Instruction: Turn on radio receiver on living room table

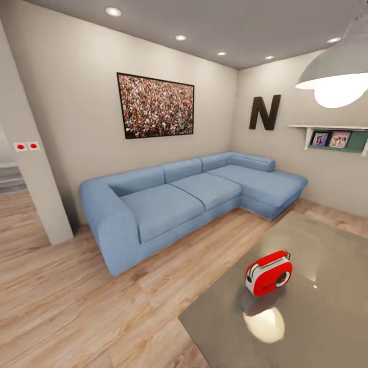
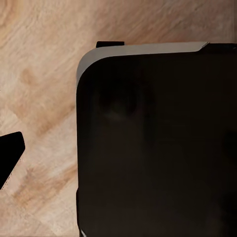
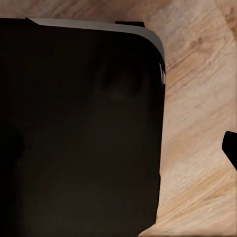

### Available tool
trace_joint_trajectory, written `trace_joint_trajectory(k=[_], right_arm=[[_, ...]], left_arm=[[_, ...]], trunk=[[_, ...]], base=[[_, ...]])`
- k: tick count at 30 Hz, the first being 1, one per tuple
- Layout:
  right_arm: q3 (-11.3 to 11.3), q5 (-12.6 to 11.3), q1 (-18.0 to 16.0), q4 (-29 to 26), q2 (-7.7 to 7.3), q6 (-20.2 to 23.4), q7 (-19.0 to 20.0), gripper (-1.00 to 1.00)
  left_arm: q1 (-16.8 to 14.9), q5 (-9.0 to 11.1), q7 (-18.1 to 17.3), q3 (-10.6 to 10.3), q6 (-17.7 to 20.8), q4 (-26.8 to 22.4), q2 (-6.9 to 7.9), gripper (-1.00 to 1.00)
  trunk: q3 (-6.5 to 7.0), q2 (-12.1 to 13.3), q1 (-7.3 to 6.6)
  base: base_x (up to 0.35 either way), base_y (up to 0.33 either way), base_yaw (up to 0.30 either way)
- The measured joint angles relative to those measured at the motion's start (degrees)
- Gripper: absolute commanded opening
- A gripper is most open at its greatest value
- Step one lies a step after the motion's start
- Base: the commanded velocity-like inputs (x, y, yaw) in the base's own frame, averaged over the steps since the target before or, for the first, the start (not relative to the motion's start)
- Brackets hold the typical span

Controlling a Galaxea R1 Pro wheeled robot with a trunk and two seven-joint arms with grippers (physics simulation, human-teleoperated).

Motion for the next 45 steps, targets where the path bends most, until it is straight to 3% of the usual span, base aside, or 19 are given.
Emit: trace_joint_trajectory(k=[30, 45], right_arm=[[-0.05, -0.04, 0.0, -0.02, -0.01, 0.0, 0.0, 1.0], [-0.22, -0.5, 0.0, -0.06, 0.0, 0.0, -0.09, 1.0]], left_arm=[[0.0, -0.09, 0.1, 0.0, -0.01, 0.0, -0.01, 1.0], [0.0, -0.09, 0.09, 0.0, -0.01, 0.0, 0.0, 1.0]], trunk=[[-1.5, 0.0, 0.0], [-1.66, 0.0, 0.0]], base=[[0.0, 0.0, -0.252], [0.0, 0.0, -0.103]])
